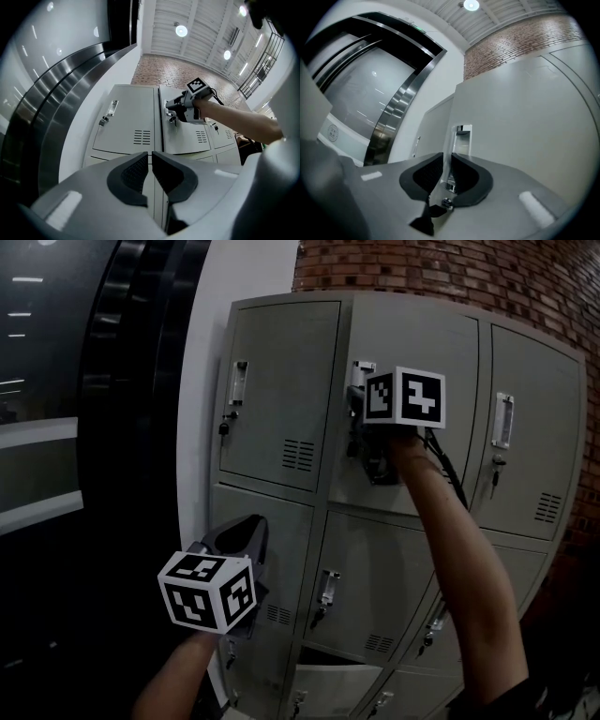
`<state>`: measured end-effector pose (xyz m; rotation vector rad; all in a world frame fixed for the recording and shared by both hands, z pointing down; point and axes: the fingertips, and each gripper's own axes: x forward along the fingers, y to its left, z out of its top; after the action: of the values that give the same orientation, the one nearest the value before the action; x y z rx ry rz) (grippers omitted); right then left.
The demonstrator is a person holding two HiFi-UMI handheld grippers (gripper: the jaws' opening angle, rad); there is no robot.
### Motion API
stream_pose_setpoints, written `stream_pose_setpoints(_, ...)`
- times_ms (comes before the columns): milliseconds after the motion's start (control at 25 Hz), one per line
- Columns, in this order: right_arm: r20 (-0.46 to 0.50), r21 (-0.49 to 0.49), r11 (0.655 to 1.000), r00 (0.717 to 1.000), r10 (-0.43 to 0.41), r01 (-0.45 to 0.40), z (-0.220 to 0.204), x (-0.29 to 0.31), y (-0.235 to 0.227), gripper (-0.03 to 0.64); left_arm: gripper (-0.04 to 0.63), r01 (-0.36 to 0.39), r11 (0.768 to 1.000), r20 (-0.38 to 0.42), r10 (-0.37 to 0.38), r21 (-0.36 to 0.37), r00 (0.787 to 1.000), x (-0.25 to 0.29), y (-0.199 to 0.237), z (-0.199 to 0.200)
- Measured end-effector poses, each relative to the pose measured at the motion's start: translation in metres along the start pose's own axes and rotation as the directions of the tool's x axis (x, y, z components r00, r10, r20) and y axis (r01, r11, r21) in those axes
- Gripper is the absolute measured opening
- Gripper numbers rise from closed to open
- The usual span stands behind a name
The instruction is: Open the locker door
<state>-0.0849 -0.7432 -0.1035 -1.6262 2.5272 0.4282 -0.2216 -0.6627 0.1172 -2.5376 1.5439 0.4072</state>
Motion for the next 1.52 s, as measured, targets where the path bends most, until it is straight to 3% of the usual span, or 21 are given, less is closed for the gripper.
stream_pose_setpoints(280,0.034,-0.03,0.997,0.997,0.074,-0.073,0.011,-0.036,0.02,0.035,0.005,0.02,1.0,0.016,-0.02,-0.008,1.0,-0.002,-0.035,0.008)
stream_pose_setpoints(640,0.081,-0.025,0.986,0.983,0.168,-0.166,0.027,-0.089,0.038,0.037,0.005,-0.019,1.0,0.038,0.019,0.001,0.999,-0.031,-0.079,0.025)
stream_pose_setpoints(960,0.108,-0.055,0.981,0.975,0.193,-0.188,0.039,-0.139,0.043,0.037,0.005,-0.044,0.999,0.038,0.043,0.022,0.998,-0.063,-0.123,0.03)
stream_pose_setpoints(1520,0.091,-0.054,0.971,0.967,0.237,-0.233,0.001,-0.24,0.051,0.034,0.005,-0.056,0.998,0.002,0.056,0.013,0.998,-0.109,-0.196,0.02)
